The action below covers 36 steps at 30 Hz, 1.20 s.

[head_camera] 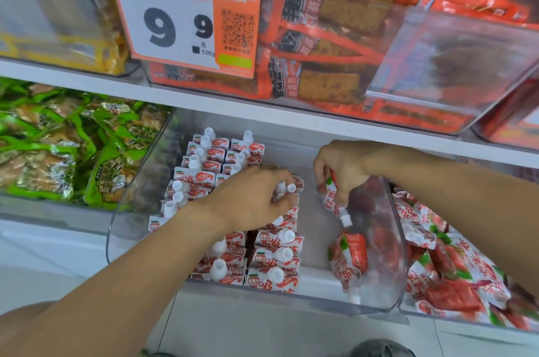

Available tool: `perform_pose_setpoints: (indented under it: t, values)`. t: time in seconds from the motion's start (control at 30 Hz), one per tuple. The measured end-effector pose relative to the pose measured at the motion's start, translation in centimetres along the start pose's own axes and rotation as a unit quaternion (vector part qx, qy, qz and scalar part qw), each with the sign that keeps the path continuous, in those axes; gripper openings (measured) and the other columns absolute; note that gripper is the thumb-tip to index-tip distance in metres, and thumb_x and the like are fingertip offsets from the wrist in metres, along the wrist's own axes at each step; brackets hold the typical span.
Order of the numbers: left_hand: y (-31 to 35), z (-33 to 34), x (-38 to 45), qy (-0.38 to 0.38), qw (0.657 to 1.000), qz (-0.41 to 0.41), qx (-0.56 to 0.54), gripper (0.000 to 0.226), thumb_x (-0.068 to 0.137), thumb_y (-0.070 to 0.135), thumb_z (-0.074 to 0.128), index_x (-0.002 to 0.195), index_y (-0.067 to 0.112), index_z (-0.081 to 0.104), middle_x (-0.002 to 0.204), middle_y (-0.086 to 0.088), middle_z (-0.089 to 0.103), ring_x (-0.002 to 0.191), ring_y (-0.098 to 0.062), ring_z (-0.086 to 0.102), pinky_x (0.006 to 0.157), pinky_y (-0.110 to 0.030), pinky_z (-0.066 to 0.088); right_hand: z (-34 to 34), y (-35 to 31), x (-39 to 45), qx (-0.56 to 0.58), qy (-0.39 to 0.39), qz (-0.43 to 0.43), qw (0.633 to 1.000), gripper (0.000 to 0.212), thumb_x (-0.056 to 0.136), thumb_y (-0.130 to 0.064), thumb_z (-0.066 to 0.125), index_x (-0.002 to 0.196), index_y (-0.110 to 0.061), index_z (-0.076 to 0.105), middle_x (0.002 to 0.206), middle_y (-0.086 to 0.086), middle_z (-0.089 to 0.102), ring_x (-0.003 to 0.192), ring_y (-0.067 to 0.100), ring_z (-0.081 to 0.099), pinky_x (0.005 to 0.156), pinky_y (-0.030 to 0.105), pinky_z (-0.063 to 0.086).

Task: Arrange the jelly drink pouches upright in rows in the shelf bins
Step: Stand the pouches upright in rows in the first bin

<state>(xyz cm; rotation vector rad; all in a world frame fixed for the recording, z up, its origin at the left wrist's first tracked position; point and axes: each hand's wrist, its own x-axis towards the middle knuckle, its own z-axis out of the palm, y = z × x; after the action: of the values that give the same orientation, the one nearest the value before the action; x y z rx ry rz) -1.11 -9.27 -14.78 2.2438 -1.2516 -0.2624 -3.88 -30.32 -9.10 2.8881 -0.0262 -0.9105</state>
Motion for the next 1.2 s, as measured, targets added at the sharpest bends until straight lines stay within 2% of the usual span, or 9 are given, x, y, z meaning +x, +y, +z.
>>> perform_pose_setpoints:
  t: [0.17,0.37,0.5,0.57,0.7,0.73,0.93,1.03,1.2]
  values:
    - [0.2,-0.2,-0.2,-0.002,1.000,0.010,-0.005,0.026,0.092,0.044,0.053,0.105,0.024,0.063,0.085,0.008,0.064,0.078,-0.008,0.059,0.072,-0.034,0.052,0.0,0.5,-0.3,0.238,0.125,-0.027,0.963,0.042,0.077,0.005,0.072,0.114,-0.010,0.058,0.099,-0.006,0.059,0.081,0.008,0.056,0.062,0.008,0.046]
    - [0.6,-0.4,-1.0,0.005,1.000,0.010,0.024,0.030,0.095,0.044,0.049,0.119,0.029,0.060,0.089,0.007,0.058,0.083,-0.011,0.055,0.078,-0.030,0.048,1.4,-0.2,-0.1,0.442,0.151,0.019,0.884,0.043,0.090,-0.008,0.067,0.129,-0.023,0.059,0.104,-0.008,0.057,0.098,0.010,0.058,0.082,0.017,0.050]
    - [0.6,-0.4,-1.3,0.012,0.999,0.017,0.037,0.039,0.096,0.045,0.046,0.132,0.033,0.052,0.099,0.007,0.059,0.088,-0.009,0.052,0.082,-0.025,0.044,2.0,-0.3,-0.4,0.698,0.168,0.020,0.696,0.013,0.098,0.000,0.051,0.104,-0.006,0.062,0.093,-0.003,0.062,0.085,0.006,0.062,0.092,0.023,0.054]
    - [0.7,-0.4,-1.2,0.010,0.999,0.017,0.036,0.038,0.096,0.044,0.046,0.131,0.031,0.054,0.096,0.010,0.057,0.085,-0.007,0.052,0.079,-0.024,0.042,1.8,-0.8,0.4,0.747,0.150,0.039,0.646,0.009,0.098,-0.004,0.054,0.092,-0.006,0.061,0.099,0.003,0.066,0.087,0.010,0.065,0.099,0.034,0.051]
    - [1.1,-0.6,-1.6,0.032,0.999,0.029,0.017,0.029,0.096,0.042,0.048,0.114,0.025,0.063,0.092,0.005,0.065,0.079,-0.010,0.058,0.075,-0.032,0.050,1.8,-2.2,1.4,0.372,0.063,0.107,0.920,0.036,0.098,-0.031,0.058,0.126,-0.008,0.058,0.129,0.009,0.057,0.113,0.028,0.059,0.096,0.040,0.053]
    - [1.2,-0.6,-1.7,0.044,0.998,0.030,0.020,0.028,0.096,0.041,0.049,0.114,0.024,0.063,0.092,0.004,0.065,0.079,-0.010,0.059,0.074,-0.033,0.050,1.5,-2.6,1.5,0.276,0.090,0.101,0.952,0.040,0.098,-0.035,0.056,0.129,-0.010,0.058,0.131,0.009,0.056,0.117,0.029,0.057,0.099,0.037,0.050]
    - [1.0,-0.6,-2.3,0.085,0.996,0.009,0.042,0.037,0.092,0.047,0.051,0.119,0.023,0.060,0.110,0.005,0.062,0.099,-0.013,0.059,0.084,-0.034,0.051,1.5,-2.8,3.7,0.319,0.056,0.007,0.946,0.045,0.096,-0.011,0.049,0.134,-0.033,0.053,0.141,-0.004,0.053,0.121,0.018,0.055,0.103,0.034,0.047]
    - [1.2,-0.8,-2.7,0.108,0.993,0.006,0.042,0.049,0.091,0.044,0.056,0.135,0.026,0.045,0.131,0.009,0.048,0.110,-0.010,0.055,0.089,-0.025,0.047,1.2,-2.4,3.8,0.378,0.001,-0.010,0.926,0.047,0.093,0.000,0.048,0.128,-0.030,0.049,0.137,-0.002,0.052,0.113,0.021,0.059,0.088,0.032,0.055]
    - [1.3,-1.1,-1.7,0.153,0.988,-0.005,0.021,0.062,0.089,0.039,0.060,0.143,0.024,0.032,0.139,0.009,0.037,0.118,-0.008,0.047,0.092,-0.018,0.039,1.3,-1.0,3.5,0.479,-0.087,-0.047,0.872,0.048,0.093,0.008,0.051,0.127,-0.025,0.044,0.151,0.007,0.041,0.120,0.026,0.060,0.100,0.045,0.051]
